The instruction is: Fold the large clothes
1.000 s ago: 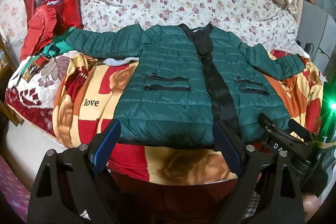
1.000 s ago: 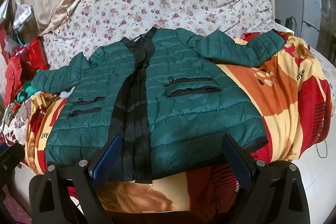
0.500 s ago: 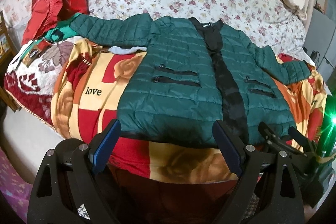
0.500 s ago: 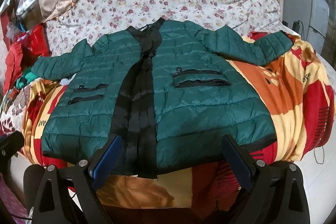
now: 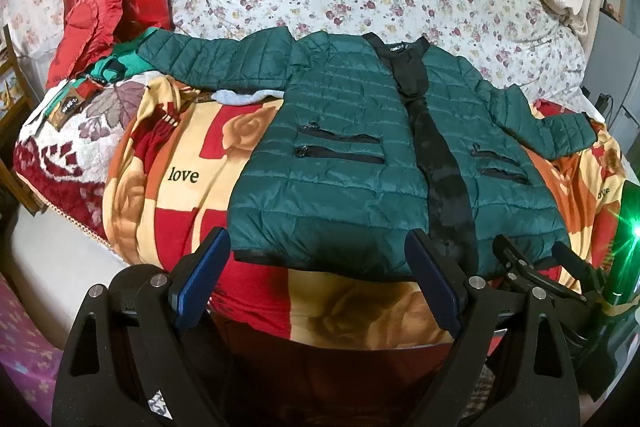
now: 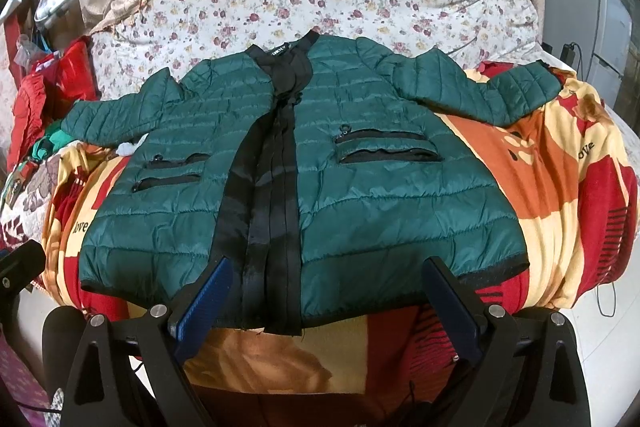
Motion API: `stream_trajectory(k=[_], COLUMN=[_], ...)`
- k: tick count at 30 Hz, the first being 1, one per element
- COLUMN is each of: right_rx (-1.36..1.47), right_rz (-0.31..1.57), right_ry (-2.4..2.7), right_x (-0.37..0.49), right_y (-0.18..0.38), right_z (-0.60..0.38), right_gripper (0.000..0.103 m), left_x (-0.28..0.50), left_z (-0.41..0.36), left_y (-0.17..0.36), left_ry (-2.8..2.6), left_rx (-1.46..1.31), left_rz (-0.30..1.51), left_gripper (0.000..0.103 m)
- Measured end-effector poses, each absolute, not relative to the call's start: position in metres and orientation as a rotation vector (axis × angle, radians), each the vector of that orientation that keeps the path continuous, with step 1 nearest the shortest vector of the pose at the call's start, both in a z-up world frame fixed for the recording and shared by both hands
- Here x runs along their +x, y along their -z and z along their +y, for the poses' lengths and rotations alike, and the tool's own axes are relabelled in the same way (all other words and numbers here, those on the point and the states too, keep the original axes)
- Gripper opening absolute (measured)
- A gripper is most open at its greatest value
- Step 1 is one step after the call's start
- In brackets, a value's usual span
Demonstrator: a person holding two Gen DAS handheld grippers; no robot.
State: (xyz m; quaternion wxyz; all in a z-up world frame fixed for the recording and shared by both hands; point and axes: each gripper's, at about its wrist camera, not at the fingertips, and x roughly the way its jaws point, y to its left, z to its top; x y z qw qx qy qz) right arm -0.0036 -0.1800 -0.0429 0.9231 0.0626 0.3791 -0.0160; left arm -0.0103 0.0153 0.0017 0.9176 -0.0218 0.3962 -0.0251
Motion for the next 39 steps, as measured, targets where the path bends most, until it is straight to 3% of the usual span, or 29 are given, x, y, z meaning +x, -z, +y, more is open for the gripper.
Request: stream_trajectory(k=[25,39], right_rx=[0.124,0.031], right_rz=[0.782,0.739], right_ry=[0.004,-0.067], right_x=[-0.002,0.053], right_y=[0.046,0.019], right_z=[-0.180,-0.157], right_gripper=[0.095,0.095], left_x=[-0.009,0.060], left_z=[0.020,0.119], left_y=[-0.005,-0.025], left_ry=[0.034,-0.287], left_rx=[-0.037,-0.123], left_rz=[0.781,0.664], left_gripper=[0.090,0.090])
